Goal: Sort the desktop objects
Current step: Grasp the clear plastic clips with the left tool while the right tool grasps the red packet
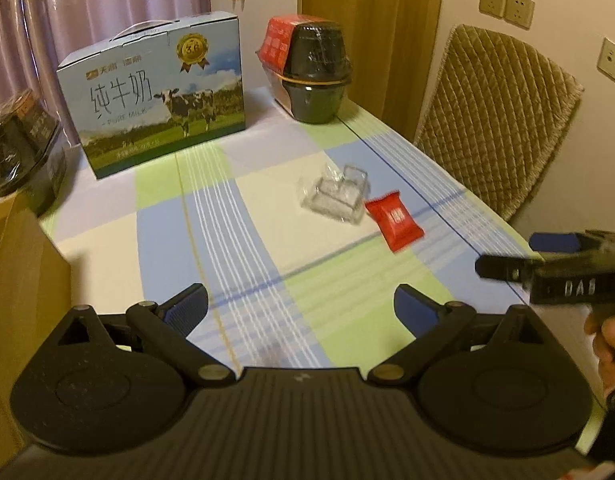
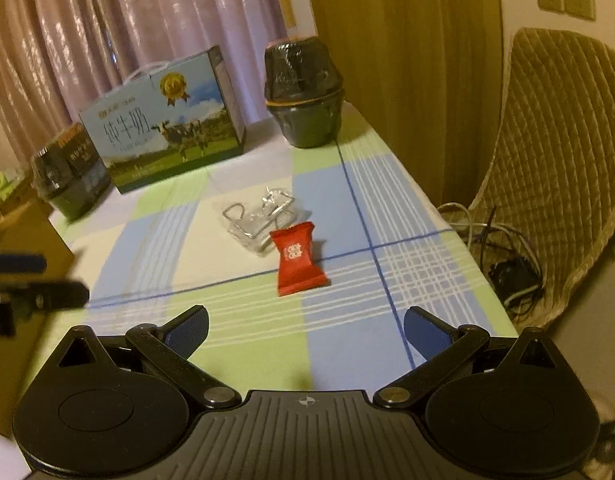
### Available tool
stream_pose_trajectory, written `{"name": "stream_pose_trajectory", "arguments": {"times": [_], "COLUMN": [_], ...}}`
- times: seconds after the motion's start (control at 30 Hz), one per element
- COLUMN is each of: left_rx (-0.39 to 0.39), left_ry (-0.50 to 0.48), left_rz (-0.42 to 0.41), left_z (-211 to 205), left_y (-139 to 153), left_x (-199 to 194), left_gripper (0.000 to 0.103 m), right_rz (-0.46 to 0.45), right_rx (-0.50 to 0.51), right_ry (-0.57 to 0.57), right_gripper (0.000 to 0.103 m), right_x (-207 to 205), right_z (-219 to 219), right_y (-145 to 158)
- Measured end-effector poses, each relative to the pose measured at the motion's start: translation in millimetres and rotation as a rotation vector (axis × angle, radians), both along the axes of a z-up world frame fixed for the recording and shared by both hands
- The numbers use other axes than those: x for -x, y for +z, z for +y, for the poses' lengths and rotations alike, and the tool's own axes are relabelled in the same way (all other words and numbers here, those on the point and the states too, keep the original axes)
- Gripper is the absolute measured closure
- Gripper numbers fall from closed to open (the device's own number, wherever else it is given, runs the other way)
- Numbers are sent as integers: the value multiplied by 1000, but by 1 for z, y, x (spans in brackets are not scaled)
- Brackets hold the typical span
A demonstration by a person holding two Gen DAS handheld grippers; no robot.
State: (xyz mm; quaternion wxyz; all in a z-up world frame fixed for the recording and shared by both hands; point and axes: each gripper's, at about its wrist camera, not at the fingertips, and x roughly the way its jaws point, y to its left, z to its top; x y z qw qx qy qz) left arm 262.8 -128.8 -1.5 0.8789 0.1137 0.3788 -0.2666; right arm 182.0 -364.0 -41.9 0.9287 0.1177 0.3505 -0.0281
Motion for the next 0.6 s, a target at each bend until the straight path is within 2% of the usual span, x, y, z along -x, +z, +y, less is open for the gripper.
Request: {"name": "stream_pose_trajectory", "arguments": {"times": [0.13,0.17,0.23,0.43,0.6], "left_rx": [-4,-9,-25,-41,-40], "left_ry": [-16,-25,-42,-78,-100], "left_rz": [-13,-20,-37,-63,-78], "left_z": [-13,-16,-23,-40,-51], "left_y": [-10,-13,-18,-33,-41], "left_x": [-19,-23,-29,-48,-64], "left_gripper": [6,6,6,6,6], "right_rz": [-2,-4,-5,-11,-16], "right_rx": [38,49,60,116,147], "right_ry": [19,28,46,78,106], "right_gripper": [4,7,19,37,42], "right_x": [-14,-18,-27,-49,-65], "right_z": [1,2,3,4,5], "right_y": [-13,-16,-22,-35,-44]}}
